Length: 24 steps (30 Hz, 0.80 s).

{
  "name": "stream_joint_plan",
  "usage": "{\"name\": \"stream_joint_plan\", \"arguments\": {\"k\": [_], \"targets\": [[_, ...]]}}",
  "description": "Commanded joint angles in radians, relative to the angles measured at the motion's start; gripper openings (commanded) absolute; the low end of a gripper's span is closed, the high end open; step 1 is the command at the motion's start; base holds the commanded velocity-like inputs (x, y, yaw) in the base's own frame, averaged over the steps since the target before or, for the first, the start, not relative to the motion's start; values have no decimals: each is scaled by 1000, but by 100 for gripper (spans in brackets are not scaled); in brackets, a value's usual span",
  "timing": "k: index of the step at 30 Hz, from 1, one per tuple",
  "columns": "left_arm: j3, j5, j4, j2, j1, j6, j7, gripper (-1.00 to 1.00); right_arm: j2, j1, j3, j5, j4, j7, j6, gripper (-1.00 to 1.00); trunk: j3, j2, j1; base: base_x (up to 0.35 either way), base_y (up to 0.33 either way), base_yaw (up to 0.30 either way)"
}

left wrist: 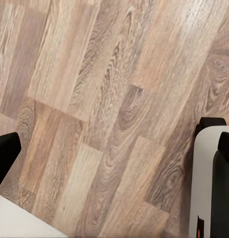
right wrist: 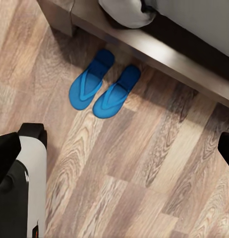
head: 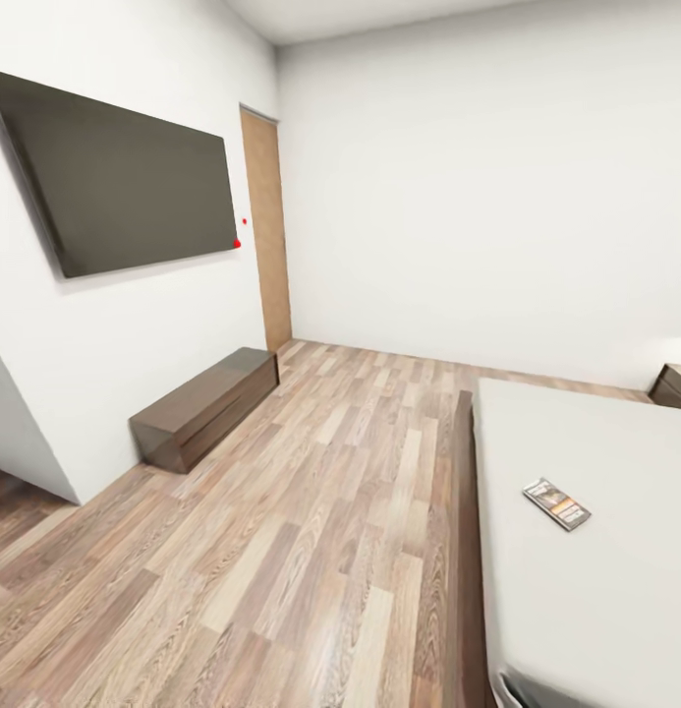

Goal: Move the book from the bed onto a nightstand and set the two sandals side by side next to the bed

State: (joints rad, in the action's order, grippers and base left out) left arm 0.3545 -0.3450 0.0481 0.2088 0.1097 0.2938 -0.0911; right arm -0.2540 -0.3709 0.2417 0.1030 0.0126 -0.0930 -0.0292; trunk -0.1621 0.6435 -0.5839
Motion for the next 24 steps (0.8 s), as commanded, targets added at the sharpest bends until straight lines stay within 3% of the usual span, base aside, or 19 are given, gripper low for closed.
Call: {"name": "stream_joint_plan", "arguments": {"k": [1,24], "targets": [[9,-5,0,0,1,2,-4,100,-1,0,8,10,1,-3,-3,100,-2,1,0,-5,7,258],[9,-3,0,0,1,2,-4,100,1,0,9,10,2,-3,-3,100,-18,1,0,-1,2,259]]}}
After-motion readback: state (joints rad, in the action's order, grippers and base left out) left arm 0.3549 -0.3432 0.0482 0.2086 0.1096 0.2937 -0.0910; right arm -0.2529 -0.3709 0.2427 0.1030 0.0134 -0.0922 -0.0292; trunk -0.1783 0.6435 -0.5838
